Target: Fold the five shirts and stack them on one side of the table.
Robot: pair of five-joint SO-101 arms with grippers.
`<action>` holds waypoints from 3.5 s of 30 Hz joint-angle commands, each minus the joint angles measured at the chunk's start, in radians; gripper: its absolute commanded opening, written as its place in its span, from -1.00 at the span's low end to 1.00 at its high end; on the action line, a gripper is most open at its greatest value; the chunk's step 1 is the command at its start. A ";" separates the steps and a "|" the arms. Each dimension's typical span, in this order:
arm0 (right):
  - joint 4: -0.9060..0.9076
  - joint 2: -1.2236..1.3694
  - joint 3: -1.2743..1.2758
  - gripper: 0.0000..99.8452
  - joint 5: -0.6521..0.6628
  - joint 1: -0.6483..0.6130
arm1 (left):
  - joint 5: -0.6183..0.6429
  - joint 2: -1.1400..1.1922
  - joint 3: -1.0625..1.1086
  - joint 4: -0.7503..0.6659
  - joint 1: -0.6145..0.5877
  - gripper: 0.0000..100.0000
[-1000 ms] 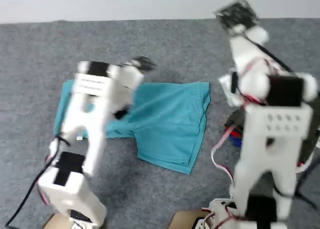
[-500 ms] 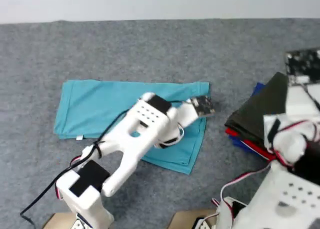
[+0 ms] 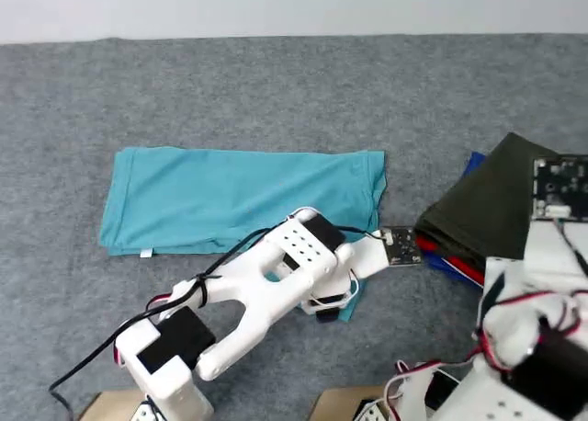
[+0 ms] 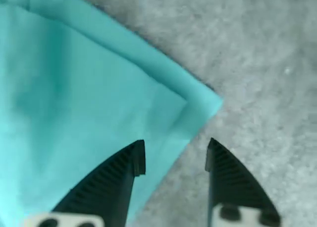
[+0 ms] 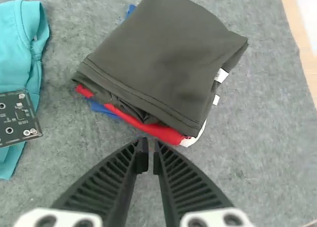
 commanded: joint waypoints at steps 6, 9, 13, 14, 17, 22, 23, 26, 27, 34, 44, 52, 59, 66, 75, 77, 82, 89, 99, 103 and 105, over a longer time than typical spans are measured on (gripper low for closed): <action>0.039 -0.025 -0.008 -0.94 -0.008 0.015 | -0.043 0.051 -0.062 -0.017 0.011 -0.59; 0.039 -0.028 -0.008 -0.94 -0.008 0.015 | -0.043 0.100 -0.097 -0.003 0.012 -0.68; 0.039 -0.028 -0.009 -0.94 -0.008 0.015 | -0.043 0.141 -0.127 -0.002 0.014 -0.81; 0.039 -0.028 -0.009 -0.94 -0.008 0.015 | -0.043 0.146 -0.128 -0.002 0.015 -0.85; 0.039 -0.031 -0.009 -0.94 -0.008 0.015 | -0.048 0.147 -0.128 -0.002 0.017 -0.97; 0.039 -0.035 -0.009 -0.94 -0.008 0.015 | -0.048 0.120 -0.140 0.034 0.012 -0.99; 0.039 -0.035 -0.009 -0.94 -0.008 0.015 | -0.048 0.103 -0.151 0.054 0.012 -0.99; 0.039 -0.035 -0.009 -0.94 -0.008 0.015 | -0.049 0.044 -0.209 0.098 0.006 -0.99; 0.039 -0.035 -0.009 -0.94 -0.008 0.015 | -0.049 0.032 -0.234 0.104 -0.008 -0.99; 0.039 -0.035 -0.009 -0.94 -0.008 0.015 | -0.120 0.097 -0.430 0.097 -0.158 -0.99; 0.041 -0.035 -0.008 -0.94 -0.008 0.015 | -0.173 0.371 -0.817 0.183 -0.258 -0.98; 0.041 -0.035 -0.008 -0.94 -0.008 0.015 | -0.170 0.551 -1.032 0.204 -0.308 -0.72; 0.041 -0.053 -0.003 -0.94 -0.008 0.015 | -0.216 0.629 -1.170 0.203 -0.382 -0.68; 0.041 -0.053 -0.003 -0.94 -0.008 0.015 | -0.247 0.683 -1.254 0.209 -0.400 -0.68; 0.041 -0.067 -0.003 -0.94 -0.008 0.015 | -0.247 0.690 -1.477 0.405 -0.396 -0.68; 0.041 -0.073 -0.003 -0.94 -0.008 0.015 | -0.247 0.686 -1.512 0.471 -0.396 -0.68; 0.041 -0.073 -0.003 -0.94 -0.008 0.015 | -0.181 0.660 -1.544 0.514 -0.391 -0.68; 0.041 -0.073 -0.003 -0.94 -0.009 0.015 | -0.169 0.465 -1.202 0.514 -0.282 -0.68; 0.041 -0.073 -0.003 -0.94 -0.012 0.015 | -0.252 0.354 -0.918 0.485 -0.397 -0.68; 0.041 -0.073 -0.003 -0.94 -0.012 0.015 | -0.287 0.466 -0.923 0.402 -0.471 -0.68; 0.041 -0.073 -0.003 -0.94 -0.012 0.015 | -0.293 0.519 -0.924 0.339 -0.503 -0.68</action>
